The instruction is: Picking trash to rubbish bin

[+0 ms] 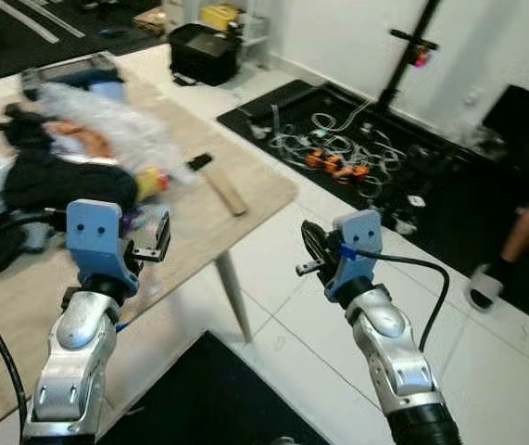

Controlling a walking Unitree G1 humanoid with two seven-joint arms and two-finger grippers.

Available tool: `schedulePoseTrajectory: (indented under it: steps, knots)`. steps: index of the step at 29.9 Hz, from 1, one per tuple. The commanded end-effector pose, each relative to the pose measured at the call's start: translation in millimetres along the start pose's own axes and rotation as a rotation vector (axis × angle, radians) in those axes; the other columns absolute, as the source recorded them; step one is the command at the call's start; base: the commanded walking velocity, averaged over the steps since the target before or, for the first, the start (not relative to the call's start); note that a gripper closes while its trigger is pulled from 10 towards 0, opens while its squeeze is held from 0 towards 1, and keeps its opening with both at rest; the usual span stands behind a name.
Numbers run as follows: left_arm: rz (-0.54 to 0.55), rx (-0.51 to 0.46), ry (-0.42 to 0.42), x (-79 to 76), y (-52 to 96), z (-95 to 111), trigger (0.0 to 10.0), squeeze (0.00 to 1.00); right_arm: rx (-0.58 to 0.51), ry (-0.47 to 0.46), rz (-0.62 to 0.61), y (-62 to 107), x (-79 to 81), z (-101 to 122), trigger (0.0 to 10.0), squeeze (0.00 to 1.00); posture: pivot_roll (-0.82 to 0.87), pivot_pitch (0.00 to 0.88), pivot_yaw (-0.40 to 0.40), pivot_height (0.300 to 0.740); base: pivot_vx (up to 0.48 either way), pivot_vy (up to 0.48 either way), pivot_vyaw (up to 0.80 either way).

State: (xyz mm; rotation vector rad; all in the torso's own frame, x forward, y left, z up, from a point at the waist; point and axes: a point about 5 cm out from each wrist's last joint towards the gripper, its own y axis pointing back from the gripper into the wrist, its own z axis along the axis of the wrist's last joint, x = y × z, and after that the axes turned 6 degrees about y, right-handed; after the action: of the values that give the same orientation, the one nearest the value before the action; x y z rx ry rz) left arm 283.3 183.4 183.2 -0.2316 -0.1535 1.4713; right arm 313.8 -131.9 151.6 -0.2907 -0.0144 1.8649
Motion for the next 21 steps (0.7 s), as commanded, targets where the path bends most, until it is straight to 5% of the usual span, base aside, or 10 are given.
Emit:
schedulePoseTrajectory:
  steps: [1,7,12,21]
  knots:
    - [0.008,0.033,0.002,-1.2,1.7,-7,10.0,0.0,0.02,0.002,-0.012,2.9,-0.6,-3,10.0,0.0,-0.04,0.147,-0.096,0.74,0.0,0.0,-0.8]
    - [0.064,0.044,0.026,1.6,1.2,-9,10.0,0.0,0.041,0.019,-0.039,4.4,-3.1,-6,10.0,0.0,-0.04,0.142,-0.097,0.74,0.0,0.0,-0.8]
    - [-0.026,0.034,-0.009,-6.4,0.2,-7,10.0,0.0,0.057,-0.001,-0.034,5.9,-0.7,-9,10.0,0.0,-0.04,0.127,-0.098,0.74,0.0,0.0,-0.8]
    - [-0.028,0.059,-0.064,-5.9,1.4,-13,10.0,0.0,0.071,0.013,-0.022,9.1,3.2,-14,10.0,0.0,-0.04,0.11,-0.098,0.74,0.0,0.0,-0.8]
